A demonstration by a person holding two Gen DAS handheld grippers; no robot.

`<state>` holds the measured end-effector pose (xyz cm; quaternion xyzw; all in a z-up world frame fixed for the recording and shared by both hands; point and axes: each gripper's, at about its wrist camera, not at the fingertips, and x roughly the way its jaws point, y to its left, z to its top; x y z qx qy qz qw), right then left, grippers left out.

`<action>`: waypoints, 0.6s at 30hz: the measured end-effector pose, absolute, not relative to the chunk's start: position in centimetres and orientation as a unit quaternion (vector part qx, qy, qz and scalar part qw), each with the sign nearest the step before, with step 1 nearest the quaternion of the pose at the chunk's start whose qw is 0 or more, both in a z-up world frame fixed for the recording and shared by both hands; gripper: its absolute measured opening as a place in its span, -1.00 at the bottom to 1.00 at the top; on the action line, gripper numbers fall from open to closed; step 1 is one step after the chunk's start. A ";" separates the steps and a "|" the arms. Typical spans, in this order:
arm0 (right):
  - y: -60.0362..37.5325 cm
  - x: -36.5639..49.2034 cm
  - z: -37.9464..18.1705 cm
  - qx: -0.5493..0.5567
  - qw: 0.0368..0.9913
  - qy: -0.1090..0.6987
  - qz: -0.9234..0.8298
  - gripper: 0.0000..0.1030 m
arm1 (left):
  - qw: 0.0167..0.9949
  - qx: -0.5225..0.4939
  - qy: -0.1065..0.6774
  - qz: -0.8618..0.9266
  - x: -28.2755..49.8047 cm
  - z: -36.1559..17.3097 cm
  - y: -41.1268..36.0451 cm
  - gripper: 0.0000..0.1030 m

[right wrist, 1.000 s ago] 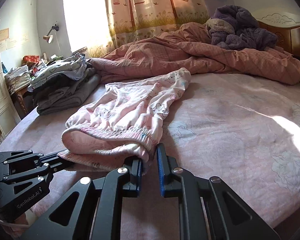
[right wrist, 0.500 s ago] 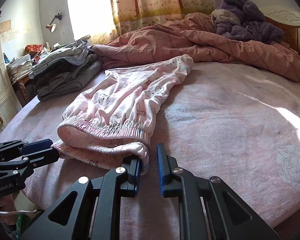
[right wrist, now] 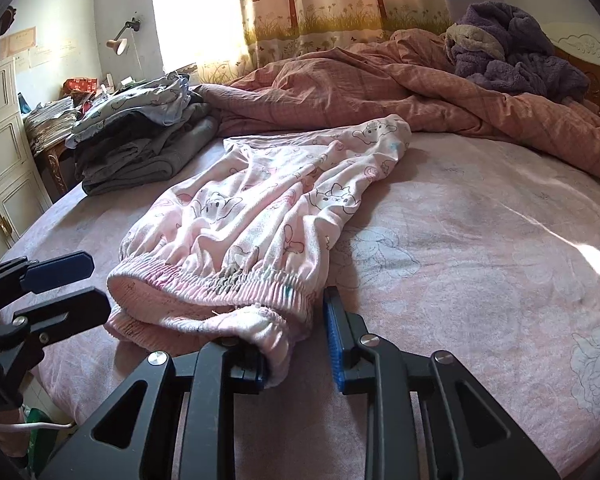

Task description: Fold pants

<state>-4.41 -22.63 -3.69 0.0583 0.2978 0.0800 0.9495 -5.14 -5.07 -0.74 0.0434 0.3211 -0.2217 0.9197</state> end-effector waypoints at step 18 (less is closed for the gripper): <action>-24.5 -8.2 -1.5 0.067 0.957 0.274 0.073 -0.41 | 0.912 0.034 0.347 -0.215 -3.8 -1.9 -5.3 -0.11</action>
